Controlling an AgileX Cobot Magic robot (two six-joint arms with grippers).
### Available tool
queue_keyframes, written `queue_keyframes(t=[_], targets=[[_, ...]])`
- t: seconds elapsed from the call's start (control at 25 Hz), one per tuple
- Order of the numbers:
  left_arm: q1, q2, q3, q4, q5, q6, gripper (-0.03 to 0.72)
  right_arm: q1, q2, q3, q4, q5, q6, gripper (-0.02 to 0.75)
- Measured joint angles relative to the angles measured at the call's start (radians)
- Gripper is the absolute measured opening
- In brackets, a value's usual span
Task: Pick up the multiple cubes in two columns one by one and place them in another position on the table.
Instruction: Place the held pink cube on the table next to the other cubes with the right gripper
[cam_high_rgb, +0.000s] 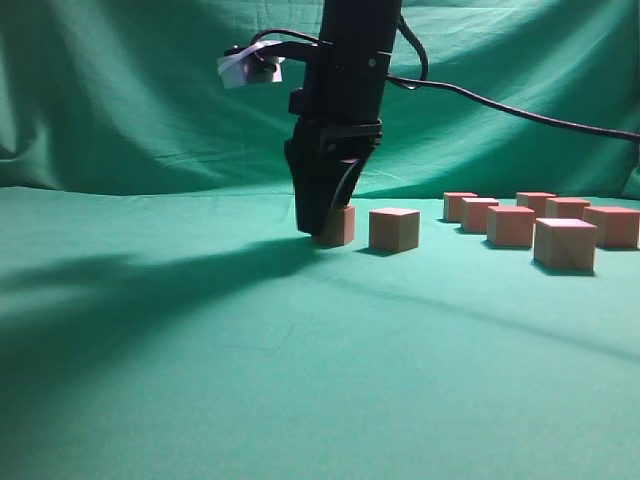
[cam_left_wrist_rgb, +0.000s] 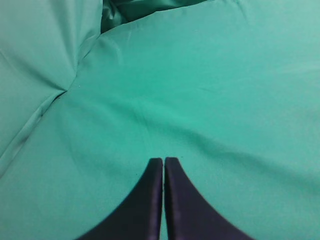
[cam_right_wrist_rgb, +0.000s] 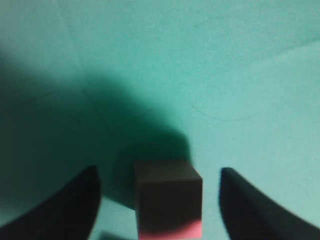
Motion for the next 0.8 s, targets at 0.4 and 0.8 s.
queue_keyframes(t=[0.4, 0.8], targets=[[0.0, 0.0, 0.0, 0.0, 0.0, 0.0, 0.0, 0.0, -0.024, -0.154, 0.005, 0.153, 0.092, 0.585], [0.0, 0.0, 0.0, 0.0, 0.0, 0.0, 0.0, 0.0, -0.312, -0.173, -0.15, 0.25, 0.637, 0.585]])
